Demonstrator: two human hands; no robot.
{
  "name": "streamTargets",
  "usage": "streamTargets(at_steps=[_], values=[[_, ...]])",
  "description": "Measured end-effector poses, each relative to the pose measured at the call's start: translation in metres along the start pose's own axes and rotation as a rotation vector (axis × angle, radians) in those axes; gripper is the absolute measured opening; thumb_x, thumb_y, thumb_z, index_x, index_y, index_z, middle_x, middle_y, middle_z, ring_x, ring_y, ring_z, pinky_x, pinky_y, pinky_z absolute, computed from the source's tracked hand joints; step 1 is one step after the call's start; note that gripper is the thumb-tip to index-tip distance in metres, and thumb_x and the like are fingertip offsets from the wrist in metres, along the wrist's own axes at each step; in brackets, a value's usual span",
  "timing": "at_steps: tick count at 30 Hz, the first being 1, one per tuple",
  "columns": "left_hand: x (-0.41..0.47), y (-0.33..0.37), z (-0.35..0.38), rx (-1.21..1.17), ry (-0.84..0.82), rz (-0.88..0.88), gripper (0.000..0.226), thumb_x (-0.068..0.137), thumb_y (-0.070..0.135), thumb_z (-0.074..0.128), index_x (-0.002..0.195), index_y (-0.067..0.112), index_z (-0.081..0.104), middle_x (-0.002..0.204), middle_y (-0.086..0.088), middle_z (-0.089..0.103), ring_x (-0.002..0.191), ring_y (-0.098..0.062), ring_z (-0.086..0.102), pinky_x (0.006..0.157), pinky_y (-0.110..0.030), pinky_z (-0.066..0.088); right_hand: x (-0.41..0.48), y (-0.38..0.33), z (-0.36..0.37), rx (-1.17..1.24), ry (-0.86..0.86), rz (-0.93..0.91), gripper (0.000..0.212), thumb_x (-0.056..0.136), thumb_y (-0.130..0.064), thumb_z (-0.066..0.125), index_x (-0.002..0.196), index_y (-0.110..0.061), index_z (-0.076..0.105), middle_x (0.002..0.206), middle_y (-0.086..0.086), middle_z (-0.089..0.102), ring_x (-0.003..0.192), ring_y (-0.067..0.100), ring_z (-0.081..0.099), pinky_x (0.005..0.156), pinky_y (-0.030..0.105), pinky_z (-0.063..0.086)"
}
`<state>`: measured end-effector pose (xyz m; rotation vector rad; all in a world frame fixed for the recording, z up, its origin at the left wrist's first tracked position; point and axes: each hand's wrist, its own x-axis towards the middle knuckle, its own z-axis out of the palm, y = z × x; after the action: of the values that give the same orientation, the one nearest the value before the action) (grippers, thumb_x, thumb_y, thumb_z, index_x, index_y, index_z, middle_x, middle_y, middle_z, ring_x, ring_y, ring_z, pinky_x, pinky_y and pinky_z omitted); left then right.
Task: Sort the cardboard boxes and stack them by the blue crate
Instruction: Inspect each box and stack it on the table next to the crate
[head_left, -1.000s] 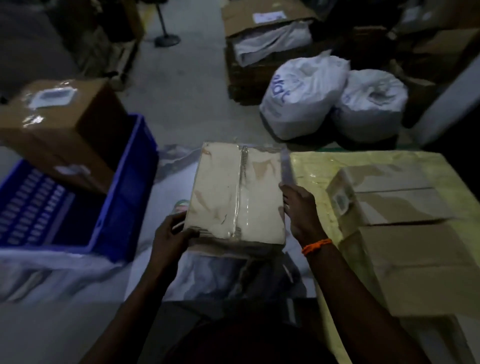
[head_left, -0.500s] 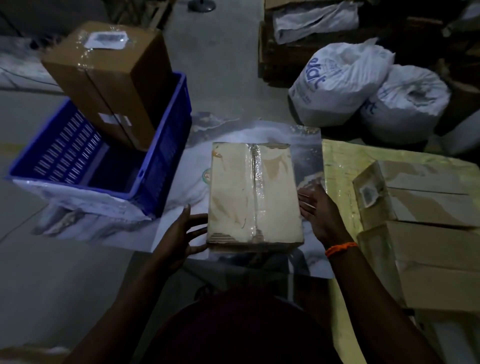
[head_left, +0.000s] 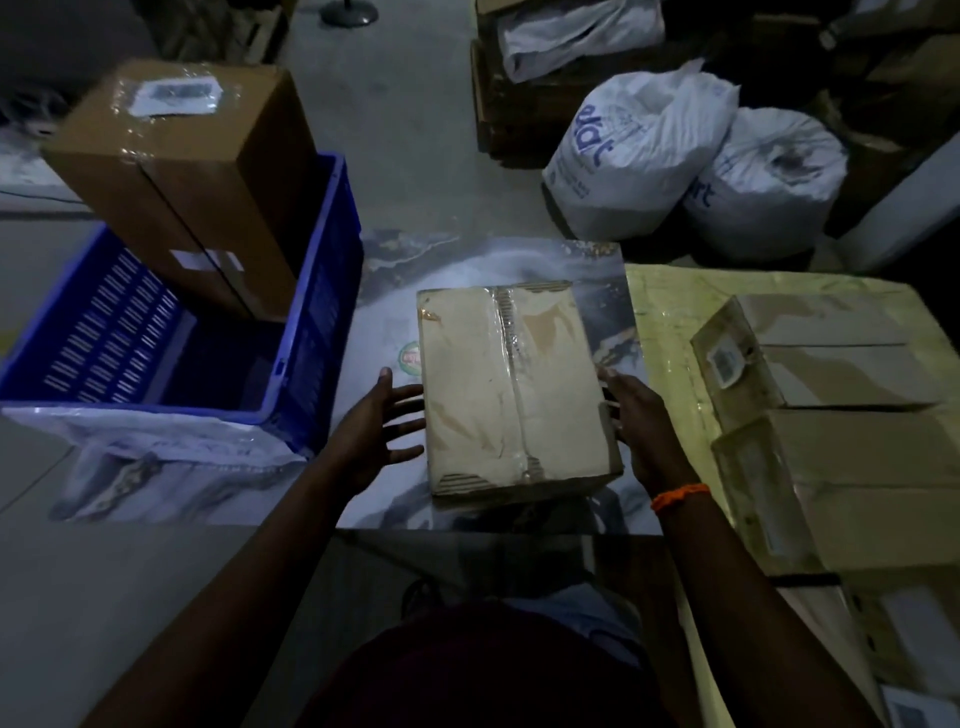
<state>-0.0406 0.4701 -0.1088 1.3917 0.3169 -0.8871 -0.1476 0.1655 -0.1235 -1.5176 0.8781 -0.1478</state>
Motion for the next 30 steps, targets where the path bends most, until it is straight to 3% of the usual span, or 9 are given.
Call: streamTargets(at_steps=[4, 10, 14, 16, 18, 21, 25, 28, 30], values=[[0.013, 0.007, 0.001, -0.013, 0.034, 0.029, 0.055, 0.104, 0.06, 0.037, 0.132, 0.021, 0.063, 0.129, -0.002, 0.068, 0.119, -0.024, 0.064, 0.103, -0.054, 0.05, 0.016, -0.005, 0.0, -0.005, -0.031, 0.055, 0.028, 0.106, -0.034, 0.057, 0.113, -0.013, 0.073, 0.107, 0.007, 0.077, 0.106, 0.031, 0.07, 0.093, 0.047, 0.057], [0.028, 0.02, 0.018, -0.054, 0.133, 0.069, 0.049, 0.106, 0.056, 0.037, 0.128, 0.022, 0.064, 0.124, 0.001, 0.068, 0.116, -0.02, 0.063, 0.094, -0.046, 0.054, 0.055, -0.031, 0.007, -0.043, -0.148, 0.072, 0.033, 0.106, -0.037, 0.056, 0.115, -0.009, 0.07, 0.104, 0.008, 0.076, 0.094, 0.021, 0.071, 0.071, 0.029, 0.055], [0.044, 0.033, 0.029, -0.036, 0.199, 0.078, 0.05, 0.106, 0.058, 0.035, 0.129, 0.024, 0.063, 0.128, 0.001, 0.065, 0.115, -0.019, 0.061, 0.09, -0.045, 0.053, 0.093, -0.039, 0.02, -0.071, -0.178, 0.07, 0.036, 0.104, -0.044, 0.056, 0.114, -0.013, 0.072, 0.108, 0.012, 0.075, 0.096, 0.025, 0.069, 0.081, 0.036, 0.055], [0.053, 0.04, 0.037, 0.003, 0.204, 0.083, 0.057, 0.104, 0.062, 0.035, 0.14, 0.024, 0.057, 0.137, -0.001, 0.06, 0.122, -0.023, 0.057, 0.087, -0.044, 0.051, 0.108, -0.041, 0.029, -0.13, -0.204, 0.012, 0.029, 0.105, -0.045, 0.052, 0.116, -0.024, 0.07, 0.121, 0.006, 0.072, 0.114, 0.025, 0.065, 0.1, 0.042, 0.053], [0.062, 0.045, 0.048, 0.039, 0.209, 0.07, 0.061, 0.101, 0.068, 0.035, 0.138, 0.026, 0.058, 0.143, -0.005, 0.056, 0.128, -0.028, 0.052, 0.096, -0.048, 0.048, 0.114, -0.044, 0.038, -0.163, -0.224, -0.056, 0.039, 0.107, -0.043, 0.05, 0.138, -0.021, 0.061, 0.144, 0.004, 0.06, 0.134, 0.023, 0.053, 0.115, 0.038, 0.04], [0.073, 0.049, 0.062, 0.068, 0.244, 0.049, 0.074, 0.097, 0.074, 0.035, 0.146, 0.022, 0.052, 0.148, -0.011, 0.052, 0.132, -0.036, 0.049, 0.11, -0.058, 0.04, 0.118, -0.047, 0.043, -0.144, -0.227, -0.051, 0.057, 0.107, -0.05, 0.046, 0.151, -0.014, 0.05, 0.155, 0.007, 0.05, 0.143, 0.024, 0.045, 0.12, 0.038, 0.033], [0.063, 0.062, 0.079, 0.084, 0.199, 0.163, 0.064, 0.097, 0.075, 0.033, 0.14, 0.033, 0.054, 0.149, -0.007, 0.049, 0.135, -0.032, 0.045, 0.108, -0.054, 0.043, 0.147, -0.032, 0.029, -0.022, -0.276, -0.035, 0.09, 0.074, -0.095, 0.05, 0.138, -0.033, 0.062, 0.138, 0.001, 0.066, 0.129, 0.024, 0.06, 0.114, 0.053, 0.043], [0.052, 0.081, 0.088, 0.037, 0.147, 0.305, 0.05, 0.095, 0.075, 0.038, 0.13, 0.043, 0.058, 0.15, 0.004, 0.05, 0.127, -0.018, 0.051, 0.09, -0.042, 0.048, 0.16, -0.049, 0.015, 0.08, -0.281, -0.09, 0.085, 0.077, -0.092, 0.053, 0.14, -0.035, 0.061, 0.139, -0.002, 0.066, 0.132, 0.021, 0.06, 0.116, 0.052, 0.042], [0.049, 0.093, 0.092, 0.023, 0.134, 0.404, 0.057, 0.096, 0.073, 0.039, 0.14, 0.041, 0.055, 0.156, 0.008, 0.045, 0.134, -0.015, 0.048, 0.095, -0.043, 0.048, 0.128, -0.093, 0.006, 0.146, -0.243, -0.136, 0.076, 0.087, -0.084, 0.052, 0.143, -0.033, 0.06, 0.141, -0.004, 0.065, 0.135, 0.02, 0.056, 0.116, 0.049, 0.043]])
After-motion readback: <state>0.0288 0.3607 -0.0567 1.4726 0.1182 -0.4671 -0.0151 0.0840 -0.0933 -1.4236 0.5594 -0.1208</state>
